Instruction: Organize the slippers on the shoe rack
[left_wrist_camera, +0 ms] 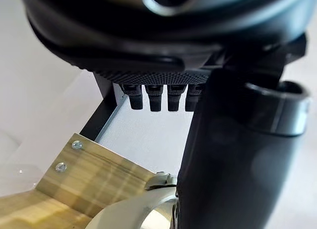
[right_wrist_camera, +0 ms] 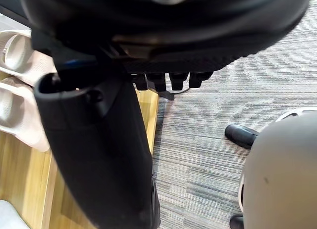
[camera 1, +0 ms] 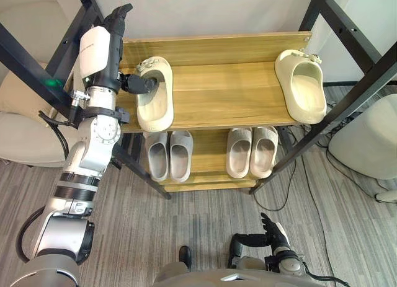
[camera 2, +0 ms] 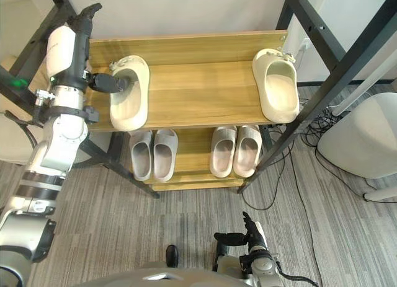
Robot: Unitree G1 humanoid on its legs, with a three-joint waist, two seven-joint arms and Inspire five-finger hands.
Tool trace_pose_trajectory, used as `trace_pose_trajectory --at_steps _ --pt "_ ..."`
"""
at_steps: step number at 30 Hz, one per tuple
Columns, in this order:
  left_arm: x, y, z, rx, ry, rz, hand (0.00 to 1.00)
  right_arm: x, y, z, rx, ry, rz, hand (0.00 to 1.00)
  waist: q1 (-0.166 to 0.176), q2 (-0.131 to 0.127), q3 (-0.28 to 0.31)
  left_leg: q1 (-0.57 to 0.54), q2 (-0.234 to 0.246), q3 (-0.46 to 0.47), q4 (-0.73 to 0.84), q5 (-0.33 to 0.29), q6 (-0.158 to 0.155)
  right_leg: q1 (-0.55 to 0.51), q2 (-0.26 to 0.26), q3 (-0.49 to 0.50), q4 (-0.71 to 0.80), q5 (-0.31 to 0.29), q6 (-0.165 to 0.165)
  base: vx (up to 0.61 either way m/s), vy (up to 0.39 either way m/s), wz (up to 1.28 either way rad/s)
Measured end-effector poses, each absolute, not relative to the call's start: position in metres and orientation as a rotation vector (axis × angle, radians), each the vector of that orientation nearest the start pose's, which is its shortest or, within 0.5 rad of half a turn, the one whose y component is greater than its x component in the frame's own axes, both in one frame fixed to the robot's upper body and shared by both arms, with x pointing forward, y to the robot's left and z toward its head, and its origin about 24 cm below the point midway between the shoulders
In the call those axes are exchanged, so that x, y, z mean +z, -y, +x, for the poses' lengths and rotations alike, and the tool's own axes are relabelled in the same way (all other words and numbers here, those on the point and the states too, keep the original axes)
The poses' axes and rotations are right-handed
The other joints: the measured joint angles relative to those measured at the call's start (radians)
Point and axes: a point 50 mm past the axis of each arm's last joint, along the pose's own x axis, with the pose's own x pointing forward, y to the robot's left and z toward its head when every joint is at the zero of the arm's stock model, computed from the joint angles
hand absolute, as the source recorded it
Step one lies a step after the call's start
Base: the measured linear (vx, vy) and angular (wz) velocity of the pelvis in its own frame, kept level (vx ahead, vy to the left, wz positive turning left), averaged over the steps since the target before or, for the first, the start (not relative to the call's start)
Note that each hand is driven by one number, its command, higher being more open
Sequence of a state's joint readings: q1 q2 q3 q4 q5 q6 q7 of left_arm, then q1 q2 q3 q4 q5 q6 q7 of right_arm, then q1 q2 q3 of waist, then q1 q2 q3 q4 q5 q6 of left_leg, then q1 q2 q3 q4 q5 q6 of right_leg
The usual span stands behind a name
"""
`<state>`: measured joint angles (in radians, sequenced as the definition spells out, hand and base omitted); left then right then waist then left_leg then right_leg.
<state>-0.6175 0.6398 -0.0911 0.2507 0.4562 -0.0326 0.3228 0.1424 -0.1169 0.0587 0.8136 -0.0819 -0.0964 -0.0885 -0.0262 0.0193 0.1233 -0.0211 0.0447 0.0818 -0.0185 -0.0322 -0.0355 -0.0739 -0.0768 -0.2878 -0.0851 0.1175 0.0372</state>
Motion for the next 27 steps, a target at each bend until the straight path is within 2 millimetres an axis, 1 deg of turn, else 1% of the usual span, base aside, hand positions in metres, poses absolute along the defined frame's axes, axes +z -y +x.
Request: trace_pose_trajectory --at_steps 3,7,13,20,23,26,27 --pt "0.214 -0.237 0.341 0.376 0.537 1.028 0.00 -0.136 0.188 0.127 -0.055 -0.847 -0.227 1.00 0.001 0.000 0.007 -0.001 -0.001 0.010 0.010 -0.007 0.002 -0.001 0.000 0.010 0.000 0.005 -0.002 -0.02 0.014 -0.12" --pt "0.200 -0.247 0.346 0.373 0.451 1.028 0.00 -0.135 0.187 0.130 -0.056 -0.835 -0.223 1.00 0.000 0.002 0.020 -0.001 -0.005 0.022 0.013 -0.007 0.003 -0.008 -0.002 0.023 0.000 0.016 -0.003 -0.04 0.012 -0.10" --pt "0.200 -0.248 0.346 0.377 0.445 1.020 0.00 -0.135 0.186 0.130 -0.060 -0.835 -0.216 1.00 -0.003 0.004 0.022 0.001 -0.007 0.023 0.015 -0.007 0.003 -0.007 -0.004 0.024 -0.001 0.018 -0.003 -0.01 0.002 -0.01" --pt "0.203 -0.246 0.347 0.372 0.453 1.018 0.00 -0.134 0.187 0.131 -0.076 -0.831 -0.205 1.00 -0.004 0.020 0.031 0.009 -0.010 0.019 0.015 -0.006 0.003 0.003 -0.008 0.020 -0.001 0.019 -0.002 0.00 0.003 0.01" --pt "0.202 -0.241 0.348 0.349 0.459 1.020 0.00 -0.134 0.186 0.131 -0.079 -0.830 -0.202 1.00 -0.006 0.024 0.033 0.010 -0.014 0.018 0.016 -0.006 0.005 0.005 -0.012 0.018 -0.003 0.020 0.000 0.00 0.000 0.00" --pt "0.204 -0.225 0.350 0.295 0.490 1.028 0.00 -0.134 0.186 0.132 -0.080 -0.828 -0.202 1.00 -0.008 0.026 0.034 0.006 -0.017 0.017 0.020 -0.008 0.009 0.004 -0.018 0.021 -0.003 0.021 0.001 0.00 0.000 0.00" --pt "0.204 -0.216 0.351 0.268 0.510 1.028 0.00 -0.133 0.186 0.132 -0.081 -0.824 -0.202 1.00 -0.011 0.029 0.036 0.006 -0.020 0.018 0.021 -0.009 0.011 0.004 -0.020 0.022 -0.003 0.022 0.002 0.00 0.000 0.00"
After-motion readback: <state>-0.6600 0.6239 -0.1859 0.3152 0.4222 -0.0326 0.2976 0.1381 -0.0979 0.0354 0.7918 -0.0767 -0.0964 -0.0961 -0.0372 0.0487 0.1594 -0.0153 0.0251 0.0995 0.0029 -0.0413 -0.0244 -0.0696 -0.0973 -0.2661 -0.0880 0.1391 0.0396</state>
